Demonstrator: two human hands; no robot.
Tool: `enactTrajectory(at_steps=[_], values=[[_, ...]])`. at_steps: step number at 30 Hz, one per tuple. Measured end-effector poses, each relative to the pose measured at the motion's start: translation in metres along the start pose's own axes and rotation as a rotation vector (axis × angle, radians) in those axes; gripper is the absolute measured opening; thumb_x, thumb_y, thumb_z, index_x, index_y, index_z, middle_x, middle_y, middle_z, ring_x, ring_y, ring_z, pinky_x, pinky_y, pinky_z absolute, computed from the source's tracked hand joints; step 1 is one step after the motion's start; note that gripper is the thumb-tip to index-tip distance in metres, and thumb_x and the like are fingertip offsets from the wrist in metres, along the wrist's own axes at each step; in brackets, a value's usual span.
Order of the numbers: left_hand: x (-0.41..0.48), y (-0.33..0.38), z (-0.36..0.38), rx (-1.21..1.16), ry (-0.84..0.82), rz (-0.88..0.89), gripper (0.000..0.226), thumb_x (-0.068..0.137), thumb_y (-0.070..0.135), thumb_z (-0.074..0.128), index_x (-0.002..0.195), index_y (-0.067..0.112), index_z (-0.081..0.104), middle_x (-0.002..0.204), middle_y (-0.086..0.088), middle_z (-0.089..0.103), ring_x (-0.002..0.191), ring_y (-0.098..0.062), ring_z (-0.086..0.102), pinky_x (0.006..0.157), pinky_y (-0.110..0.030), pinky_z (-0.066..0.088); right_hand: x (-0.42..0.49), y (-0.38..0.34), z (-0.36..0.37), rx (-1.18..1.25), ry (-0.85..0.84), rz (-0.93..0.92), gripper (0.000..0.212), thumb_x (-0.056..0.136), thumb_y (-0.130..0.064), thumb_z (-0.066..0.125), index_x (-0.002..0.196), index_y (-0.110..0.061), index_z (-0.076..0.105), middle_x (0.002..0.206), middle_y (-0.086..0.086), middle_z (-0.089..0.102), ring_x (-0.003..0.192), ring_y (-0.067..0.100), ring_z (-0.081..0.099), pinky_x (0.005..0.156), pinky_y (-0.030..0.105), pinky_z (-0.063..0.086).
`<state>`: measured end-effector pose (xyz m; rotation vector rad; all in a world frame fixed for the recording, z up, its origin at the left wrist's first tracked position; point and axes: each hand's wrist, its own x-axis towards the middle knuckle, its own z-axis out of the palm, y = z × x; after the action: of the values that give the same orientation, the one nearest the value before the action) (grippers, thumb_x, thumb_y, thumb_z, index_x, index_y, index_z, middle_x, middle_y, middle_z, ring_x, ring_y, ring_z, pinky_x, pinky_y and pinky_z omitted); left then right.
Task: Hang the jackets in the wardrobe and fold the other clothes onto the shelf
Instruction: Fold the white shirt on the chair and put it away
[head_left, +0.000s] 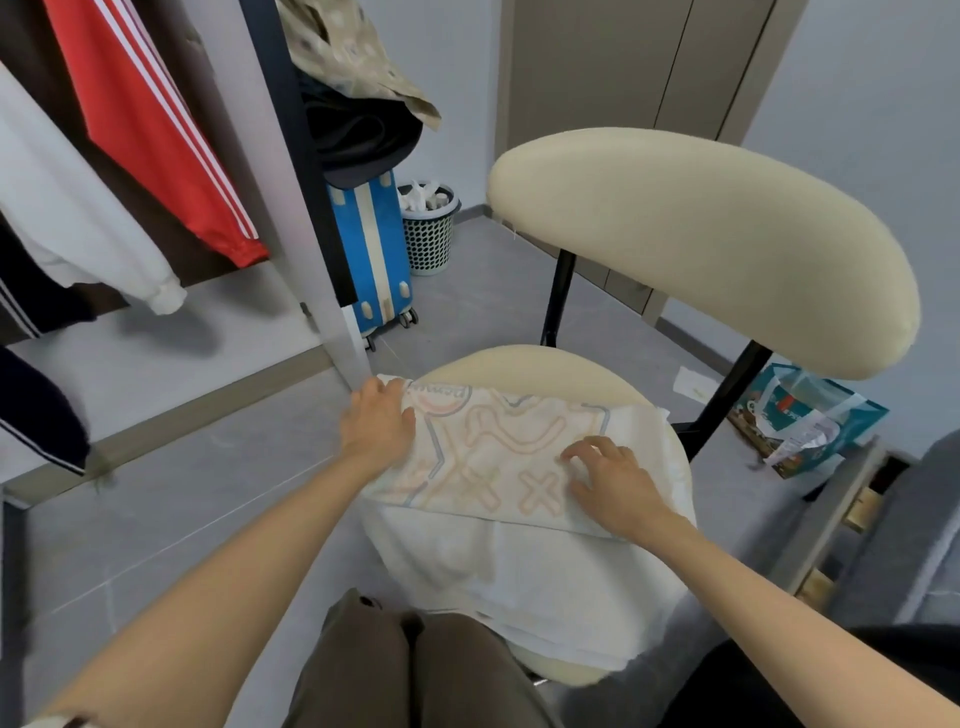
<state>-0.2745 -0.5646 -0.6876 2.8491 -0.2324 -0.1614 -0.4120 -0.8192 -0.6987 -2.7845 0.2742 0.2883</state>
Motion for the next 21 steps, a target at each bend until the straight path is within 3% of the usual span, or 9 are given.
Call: enactTrajectory(at_steps=[4,8,11,14,16,18,21], values=[[0.037,-0.01,0.012,-0.05,-0.025,-0.047,0.045,0.101,0.035,0.04,0.142,0.017,0.039,0.143,-0.012,0.038,0.13,-0.032,0.037,0.102,-0.044,0.037,0.033,-0.022,0.009,0.012,-0.095,-0.066,0.049,0.096,-0.029,0.05,0.142,-0.034,0.036,0.156,-0.001,0.02,0.139,0.027,0.025,0.106,0.044,0.036],[0.066,-0.019,0.025,-0.084,0.006,-0.074,0.045,0.098,0.043,0.048,0.134,0.016,0.048,0.133,-0.011,0.042,0.126,-0.028,0.04,0.101,-0.041,0.04,0.061,-0.035,0.02,-0.019,-0.16,-0.084,0.055,0.094,-0.031,0.049,0.145,-0.041,0.031,0.16,-0.007,0.01,0.146,0.024,0.006,0.115,0.053,0.016],[0.08,-0.023,0.034,-0.117,0.057,-0.065,0.031,0.098,0.038,0.049,0.116,0.013,0.056,0.12,-0.011,0.048,0.113,-0.027,0.048,0.091,-0.038,0.043,0.074,-0.035,0.03,0.077,-0.214,-0.065,0.057,0.094,-0.029,0.048,0.144,-0.046,0.027,0.161,-0.01,0.003,0.147,0.026,-0.004,0.114,0.061,0.012],[0.092,-0.026,0.034,-0.271,0.111,-0.116,0.021,0.101,0.03,0.046,0.096,0.012,0.054,0.109,-0.012,0.054,0.095,-0.026,0.052,0.076,-0.033,0.04,0.08,-0.027,0.038,0.114,-0.246,-0.063,0.056,0.095,-0.031,0.049,0.143,-0.049,0.026,0.161,-0.009,0.001,0.148,0.028,-0.008,0.115,0.061,0.011],[0.099,-0.033,0.03,-0.467,0.145,-0.252,0.019,0.101,0.028,0.044,0.091,0.013,0.049,0.108,-0.013,0.058,0.092,-0.028,0.053,0.075,-0.033,0.038,0.083,-0.024,0.042,0.112,-0.24,-0.063,0.056,0.095,-0.033,0.05,0.142,-0.049,0.026,0.161,-0.006,0.002,0.148,0.029,-0.009,0.116,0.06,0.011],[0.106,-0.045,0.025,-0.774,0.162,-0.493,0.017,0.1,0.025,0.044,0.097,0.01,0.051,0.116,-0.017,0.06,0.104,-0.033,0.057,0.087,-0.036,0.045,0.084,-0.023,0.044,0.09,-0.231,-0.046,0.055,0.094,-0.038,0.051,0.139,-0.054,0.026,0.161,-0.007,0.002,0.147,0.029,-0.01,0.114,0.063,0.011],[0.104,-0.066,0.022,-1.205,0.105,-0.813,0.036,0.1,0.024,0.047,0.127,0.001,0.051,0.127,-0.018,0.059,0.112,-0.034,0.059,0.095,-0.043,0.05,0.082,-0.019,0.046,0.085,-0.249,0.032,0.05,0.092,-0.049,0.047,0.129,-0.067,0.019,0.158,-0.018,-0.005,0.145,0.029,-0.02,0.107,0.073,0.01]])
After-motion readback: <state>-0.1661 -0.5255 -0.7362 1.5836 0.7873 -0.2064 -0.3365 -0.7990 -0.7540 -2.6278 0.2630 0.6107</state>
